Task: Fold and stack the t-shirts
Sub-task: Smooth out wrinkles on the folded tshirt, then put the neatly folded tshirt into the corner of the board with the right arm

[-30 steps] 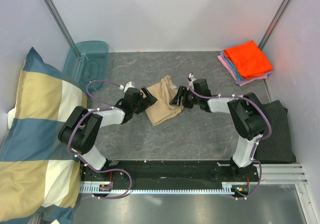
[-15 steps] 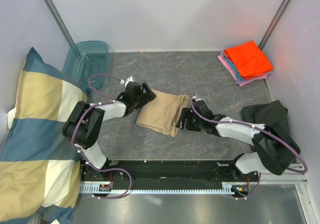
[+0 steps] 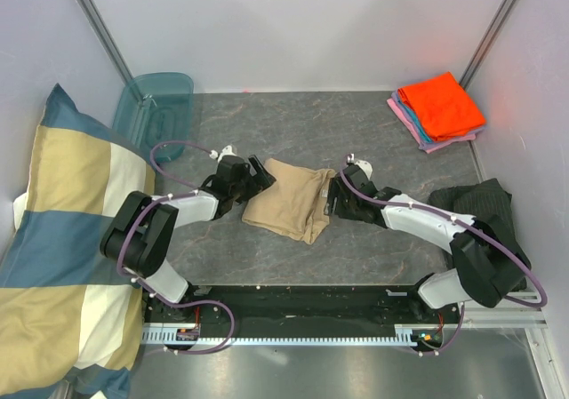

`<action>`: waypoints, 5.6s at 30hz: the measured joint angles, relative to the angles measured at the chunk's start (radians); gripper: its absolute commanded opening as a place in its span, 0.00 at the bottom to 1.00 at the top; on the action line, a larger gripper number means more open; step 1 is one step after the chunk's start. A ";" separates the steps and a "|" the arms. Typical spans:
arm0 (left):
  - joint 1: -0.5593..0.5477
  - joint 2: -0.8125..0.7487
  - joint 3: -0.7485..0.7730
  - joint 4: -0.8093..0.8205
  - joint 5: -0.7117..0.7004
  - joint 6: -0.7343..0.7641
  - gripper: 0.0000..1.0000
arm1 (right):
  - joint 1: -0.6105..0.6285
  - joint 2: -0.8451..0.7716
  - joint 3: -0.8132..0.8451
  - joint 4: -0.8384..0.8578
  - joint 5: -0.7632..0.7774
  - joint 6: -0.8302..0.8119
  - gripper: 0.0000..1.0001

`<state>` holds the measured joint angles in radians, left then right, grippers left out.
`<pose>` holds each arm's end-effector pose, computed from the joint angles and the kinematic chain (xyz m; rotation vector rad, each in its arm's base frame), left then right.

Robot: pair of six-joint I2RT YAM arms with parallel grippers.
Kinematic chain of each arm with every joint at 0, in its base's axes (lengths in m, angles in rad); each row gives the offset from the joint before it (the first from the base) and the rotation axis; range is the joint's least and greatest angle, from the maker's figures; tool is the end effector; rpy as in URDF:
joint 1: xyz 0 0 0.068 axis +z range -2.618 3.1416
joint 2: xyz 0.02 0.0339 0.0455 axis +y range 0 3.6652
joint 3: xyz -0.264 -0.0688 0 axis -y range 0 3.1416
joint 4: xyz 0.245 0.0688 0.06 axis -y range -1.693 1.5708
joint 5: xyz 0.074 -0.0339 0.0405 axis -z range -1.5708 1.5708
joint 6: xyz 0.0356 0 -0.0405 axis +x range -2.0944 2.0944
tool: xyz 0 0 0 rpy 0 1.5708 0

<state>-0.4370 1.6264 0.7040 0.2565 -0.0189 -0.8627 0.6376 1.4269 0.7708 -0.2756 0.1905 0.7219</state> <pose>0.2872 -0.1334 0.1503 -0.5018 2.2712 -0.6666 0.2273 0.1600 0.1854 0.1849 2.5032 0.3354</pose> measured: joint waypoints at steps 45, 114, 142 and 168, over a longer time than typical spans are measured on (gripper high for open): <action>-0.148 -0.199 -0.209 0.011 -0.005 -0.088 0.96 | 0.001 0.148 0.066 0.159 -0.267 -0.064 0.73; -0.148 -0.136 -0.019 -0.307 -0.114 0.024 0.94 | -0.338 0.237 -0.176 0.770 -0.604 -0.072 0.88; -0.202 0.051 0.185 -0.420 -0.274 0.151 0.86 | -0.341 0.265 -0.213 0.886 -0.630 -0.045 0.88; -0.296 0.136 0.278 -0.517 -0.433 0.136 0.84 | -0.238 0.222 -0.236 0.843 -0.606 -0.016 0.90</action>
<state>-0.7326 1.7626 0.9821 -0.2604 -0.4519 -0.7269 0.3992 1.6485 0.5346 0.5678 -0.4152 0.7063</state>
